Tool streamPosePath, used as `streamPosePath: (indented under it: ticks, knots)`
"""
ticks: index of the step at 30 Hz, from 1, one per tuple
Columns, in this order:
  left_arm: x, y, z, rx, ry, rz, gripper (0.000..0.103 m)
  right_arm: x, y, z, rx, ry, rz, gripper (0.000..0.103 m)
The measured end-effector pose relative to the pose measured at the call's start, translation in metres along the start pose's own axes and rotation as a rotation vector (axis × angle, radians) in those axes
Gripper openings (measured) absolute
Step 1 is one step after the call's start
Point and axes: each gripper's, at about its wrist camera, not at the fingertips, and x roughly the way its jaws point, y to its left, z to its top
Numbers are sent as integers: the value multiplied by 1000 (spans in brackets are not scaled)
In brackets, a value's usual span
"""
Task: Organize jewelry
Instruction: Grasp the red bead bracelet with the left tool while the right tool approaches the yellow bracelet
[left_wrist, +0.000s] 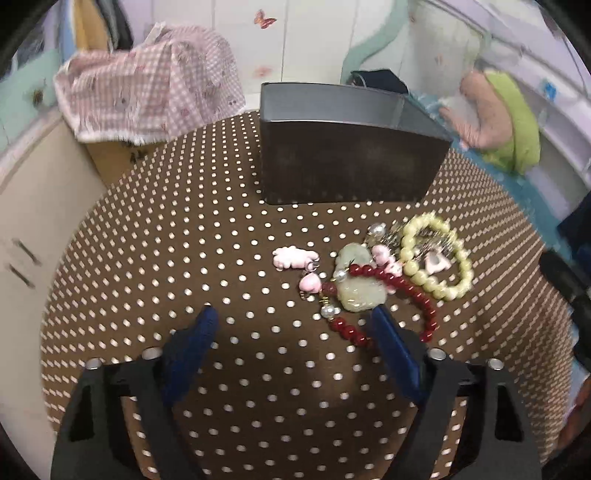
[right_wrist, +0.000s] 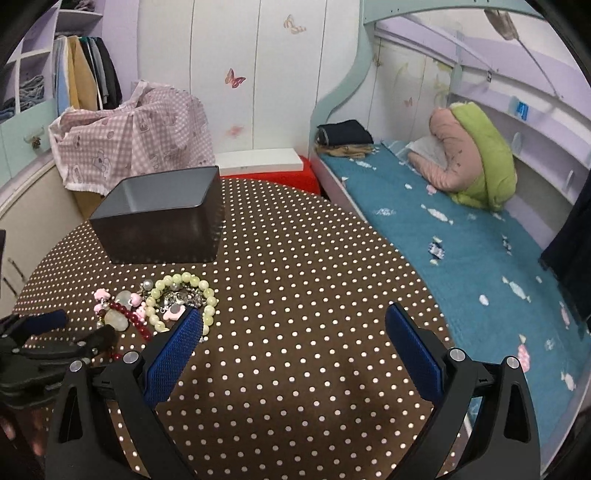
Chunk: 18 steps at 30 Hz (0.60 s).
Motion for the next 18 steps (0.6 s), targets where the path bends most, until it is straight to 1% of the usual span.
streamPosePath:
  ticks: [1, 2, 4, 5, 7, 9, 10, 13, 14, 18]
  knots:
    - [0, 2, -1, 7, -3, 9, 65, 2, -1, 0, 5, 6, 13, 96]
    - [-2, 4, -2, 11, -7, 15, 60, 3, -2, 0, 7, 12, 21, 96]
    - [-7, 10, -4, 20, -10, 8, 45, 6, -4, 1, 8, 22, 40, 96]
    - [-9, 14, -5, 20, -10, 9, 40, 9, -3, 1, 5, 26, 46, 96]
    - [-13, 26, -8, 8, -15, 3, 25, 14, -1, 3, -4, 36, 52, 96]
    - [-13, 34, -9, -7, -21, 1, 14, 19, 1, 3, -14, 41, 74, 96]
    - [-14, 37, -10, -10, -21, -1, 10, 25, 4, 4, -20, 55, 77, 96]
    - [-16, 45, -12, -10, -25, -25, 7, 39, 9, 4, -33, 92, 101, 96]
    - [-15, 45, -11, -9, -26, -31, 7, 44, 12, 4, -39, 109, 107, 96]
    - [-17, 47, -13, -2, -30, -46, 6, 55, 24, 9, -69, 130, 120, 94]
